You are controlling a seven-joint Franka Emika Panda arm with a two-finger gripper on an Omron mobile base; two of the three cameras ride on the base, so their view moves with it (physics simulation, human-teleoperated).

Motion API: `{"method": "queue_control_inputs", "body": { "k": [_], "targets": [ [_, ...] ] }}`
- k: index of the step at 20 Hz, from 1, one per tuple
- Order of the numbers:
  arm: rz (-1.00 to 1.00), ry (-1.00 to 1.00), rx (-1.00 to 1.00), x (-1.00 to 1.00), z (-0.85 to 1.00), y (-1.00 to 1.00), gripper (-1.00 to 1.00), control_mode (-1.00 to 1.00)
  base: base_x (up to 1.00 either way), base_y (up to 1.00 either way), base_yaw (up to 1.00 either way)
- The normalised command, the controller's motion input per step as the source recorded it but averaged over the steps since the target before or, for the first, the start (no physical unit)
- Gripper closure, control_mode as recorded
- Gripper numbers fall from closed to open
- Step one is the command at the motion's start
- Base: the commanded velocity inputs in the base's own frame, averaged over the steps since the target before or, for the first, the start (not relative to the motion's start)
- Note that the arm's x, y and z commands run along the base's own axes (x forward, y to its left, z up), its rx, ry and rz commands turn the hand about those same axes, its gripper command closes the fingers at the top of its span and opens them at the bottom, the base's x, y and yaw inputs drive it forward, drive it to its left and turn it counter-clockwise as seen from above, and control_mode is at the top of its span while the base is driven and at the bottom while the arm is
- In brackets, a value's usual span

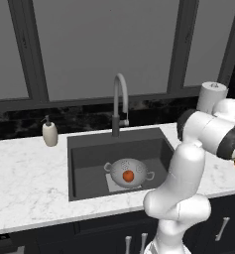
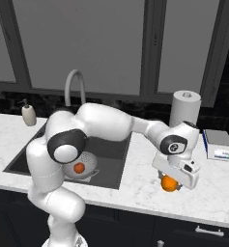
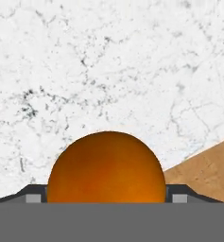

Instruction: Put the colander in the sink, put the orange, orange in the colander, and turn on the sink faucet and pour water over the colander.

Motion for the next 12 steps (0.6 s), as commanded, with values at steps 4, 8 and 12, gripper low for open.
{"method": "queue_control_inputs", "body": {
  "k": [4, 8, 12],
  "targets": [
    [0.03, -0.31, -0.09, 0.21, 0.41, 1.0, 1.0, -1.0, 0.0, 0.0, 0.0],
    [0.01, -0.25, -0.16, 0.17, 0.35, 1.0, 1.0, -1.0, 0.0, 0.0, 0.0],
    [0.0, -0.18, -0.21, 0.15, 0.24, 1.0, 1.0, -1.0, 0.0, 0.0, 0.0]
  ]
}}
